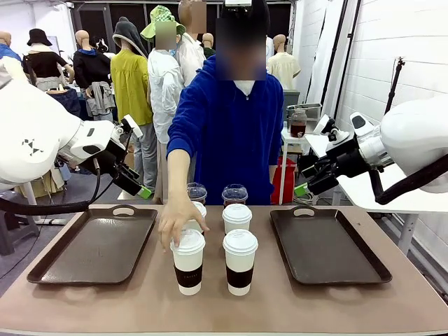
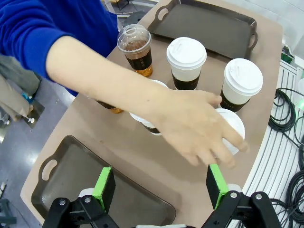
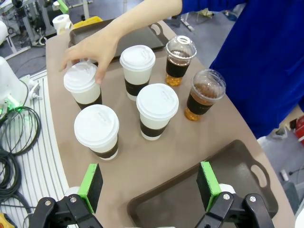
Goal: Distribute the coffee onto the tray.
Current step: Pick up one iced Americano and place it on the right Handle tray.
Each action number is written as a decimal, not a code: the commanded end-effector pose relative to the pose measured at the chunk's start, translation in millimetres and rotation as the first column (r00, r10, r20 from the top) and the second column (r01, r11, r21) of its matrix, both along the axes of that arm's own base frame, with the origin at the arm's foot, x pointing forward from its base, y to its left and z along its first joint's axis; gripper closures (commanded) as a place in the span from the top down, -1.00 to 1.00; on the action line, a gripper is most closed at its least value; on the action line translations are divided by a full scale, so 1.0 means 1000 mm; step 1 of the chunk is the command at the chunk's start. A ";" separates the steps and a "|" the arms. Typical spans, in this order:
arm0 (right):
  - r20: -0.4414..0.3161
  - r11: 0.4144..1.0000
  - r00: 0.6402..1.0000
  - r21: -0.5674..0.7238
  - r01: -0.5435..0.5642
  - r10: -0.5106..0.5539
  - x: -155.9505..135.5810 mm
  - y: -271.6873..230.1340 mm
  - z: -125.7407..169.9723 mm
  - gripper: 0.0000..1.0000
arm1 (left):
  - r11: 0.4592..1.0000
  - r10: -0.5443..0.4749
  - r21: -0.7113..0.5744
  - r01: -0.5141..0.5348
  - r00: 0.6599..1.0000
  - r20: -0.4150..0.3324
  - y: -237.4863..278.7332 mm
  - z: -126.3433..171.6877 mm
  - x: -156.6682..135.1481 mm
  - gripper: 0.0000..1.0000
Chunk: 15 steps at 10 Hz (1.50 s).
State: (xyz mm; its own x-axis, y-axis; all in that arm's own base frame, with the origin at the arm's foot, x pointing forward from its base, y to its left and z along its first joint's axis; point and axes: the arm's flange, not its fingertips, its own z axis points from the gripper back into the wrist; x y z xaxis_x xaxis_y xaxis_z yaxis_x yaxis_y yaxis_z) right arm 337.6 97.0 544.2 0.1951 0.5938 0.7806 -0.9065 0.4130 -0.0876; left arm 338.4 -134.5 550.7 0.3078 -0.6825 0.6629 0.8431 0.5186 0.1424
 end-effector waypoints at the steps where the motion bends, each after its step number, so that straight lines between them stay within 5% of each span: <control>1: 0.002 1.000 1.000 0.007 -0.020 0.020 0.003 0.001 -0.002 1.00 | 1.000 -0.010 -0.004 0.010 1.000 -0.006 0.000 0.000 -0.001 1.00; 9: 0.001 1.000 1.000 -0.012 0.001 -0.001 0.004 -0.002 0.001 1.00 | 1.000 -0.010 -0.004 0.010 1.000 -0.006 0.000 0.000 -0.001 1.00; 15: -0.096 0.973 0.988 -0.187 -0.136 0.120 0.114 -0.030 0.023 1.00 | 1.000 -0.010 -0.004 0.010 1.000 -0.006 0.000 0.000 -0.001 1.00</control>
